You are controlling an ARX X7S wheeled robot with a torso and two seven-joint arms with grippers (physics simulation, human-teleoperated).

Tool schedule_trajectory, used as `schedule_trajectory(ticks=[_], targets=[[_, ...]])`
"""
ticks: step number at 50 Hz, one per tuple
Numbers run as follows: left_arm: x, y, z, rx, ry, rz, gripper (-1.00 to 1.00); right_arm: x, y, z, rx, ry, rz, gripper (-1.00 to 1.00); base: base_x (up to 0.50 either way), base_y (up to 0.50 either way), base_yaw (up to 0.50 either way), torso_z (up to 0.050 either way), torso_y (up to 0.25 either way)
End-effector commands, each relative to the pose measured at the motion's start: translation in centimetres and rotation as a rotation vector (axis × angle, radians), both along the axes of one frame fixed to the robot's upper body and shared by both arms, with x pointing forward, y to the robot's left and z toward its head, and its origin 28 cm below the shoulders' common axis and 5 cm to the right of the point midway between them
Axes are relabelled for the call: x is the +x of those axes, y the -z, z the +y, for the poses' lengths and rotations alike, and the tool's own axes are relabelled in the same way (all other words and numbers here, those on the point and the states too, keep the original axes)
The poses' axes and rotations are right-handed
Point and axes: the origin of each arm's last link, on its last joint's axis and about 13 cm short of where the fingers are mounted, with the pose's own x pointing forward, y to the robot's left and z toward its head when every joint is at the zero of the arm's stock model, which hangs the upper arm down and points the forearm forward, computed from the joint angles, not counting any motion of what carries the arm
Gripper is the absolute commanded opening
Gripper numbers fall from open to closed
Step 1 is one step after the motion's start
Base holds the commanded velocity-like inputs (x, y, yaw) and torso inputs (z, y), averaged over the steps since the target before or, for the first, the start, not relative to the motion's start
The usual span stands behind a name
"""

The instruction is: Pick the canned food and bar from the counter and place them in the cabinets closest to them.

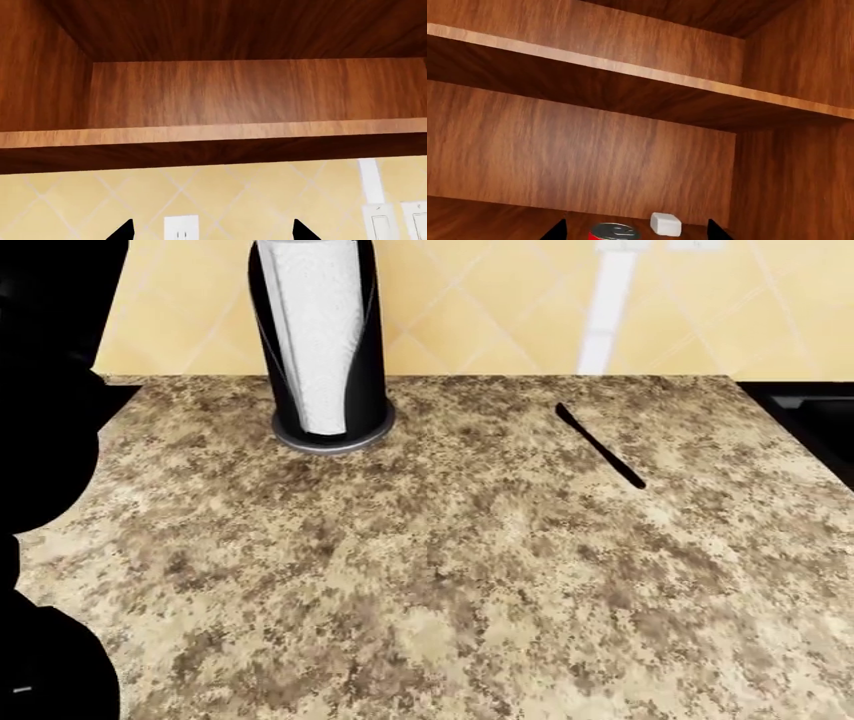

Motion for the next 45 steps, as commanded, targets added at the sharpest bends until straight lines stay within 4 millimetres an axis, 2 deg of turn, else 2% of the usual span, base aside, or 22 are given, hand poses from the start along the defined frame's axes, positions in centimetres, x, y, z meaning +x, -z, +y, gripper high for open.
schedule_trajectory(ticks=[1, 15, 21, 25, 26, 27, 28, 31, 34, 37, 40, 42, 43, 45], targets=[[0.0, 0.1, 0.0, 0.0, 0.0, 0.001, 1.0, -0.4, 0.0, -0.1, -0.008, -0.012, -0.008, 1.0, -0.5, 0.0, 0.0, 0.0, 0.0], [0.1, 0.5, 0.1, -0.007, 0.002, 0.009, 1.0, 0.3, 0.1, 0.2, -0.015, -0.074, 0.018, 1.0, -0.5, 0.0, 0.0, 0.0, 0.0], [-0.7, 1.0, 0.0, -0.01, 0.008, 0.012, 1.0, 1.5, 1.2, -0.3, -0.009, -0.132, 0.053, 1.0, -0.5, 0.0, 0.0, 0.0, 0.0], [-1.7, 2.4, 0.0, -0.025, 0.017, 0.022, 1.0, 3.1, 3.6, -1.3, -0.03, -0.17, 0.099, 1.0, -0.5, 0.0, 0.0, 0.0, 0.0], [-2.0, 2.8, 0.1, -0.03, 0.016, 0.019, 1.0, 2.3, 3.2, -4.8, 0.02, -0.024, 0.062, 1.0, -0.5, 0.0, 0.0, 0.0, 0.0], [-2.4, 3.2, 0.1, -0.032, 0.019, 0.017, 1.0, 2.7, 4.7, -8.1, 0.089, 0.077, 0.047, 1.0, -0.5, 0.0, 0.0, 0.0, 0.0], [-2.9, 3.8, 0.0, -0.032, 0.02, 0.012, 1.0, 3.0, 5.1, -8.3, 0.097, 0.112, 0.039, 1.0, -0.5, 0.0, 0.0, 0.0, 0.0], [-4.5, 5.5, -0.2, -0.018, 0.018, -0.025, 1.0, 5.0, 7.9, -5.9, 0.048, 0.14, -0.026, 1.0, -0.5, 0.0, 0.0, 0.0, 0.0], [-5.6, 7.3, -0.2, -0.01, 0.022, -0.051, 1.0, 5.0, 11.7, -2.6, 0.009, 0.123, -0.146, 1.0, -0.5, 0.0, 0.0, 0.0, 0.0], [-6.3, 8.9, 0.1, -0.018, 0.015, -0.06, 1.0, 3.1, 17.4, -0.3, 0.052, 0.07, -0.199, 1.0, -0.5, 0.0, 0.0, 0.0, 0.0], [-6.6, 9.8, 0.8, -0.053, -0.001, -0.066, 1.0, 0.4, 23.5, 0.3, 0.118, 0.042, -0.114, 1.0, -0.5, 0.0, 0.0, 0.0, 0.0], [-6.9, 10.1, 1.1, -0.062, -0.017, -0.075, 1.0, -1.7, 27.2, 0.2, -0.019, -0.244, 0.011, 1.0, -0.5, 0.0, 0.0, 0.0, 0.0], [-6.9, 10.2, 1.3, -0.062, -0.023, -0.079, 1.0, -2.2, 28.4, 0.1, -0.053, -0.307, 0.036, 1.0, -0.5, 0.0, 0.0, 0.0, 0.0], [-6.9, 10.3, 1.5, -0.068, -0.032, -0.081, 1.0, -2.3, 30.6, -0.1, -0.046, -0.3, 0.039, 1.0, -0.5, 0.0, 0.0, 0.0, 0.0]])
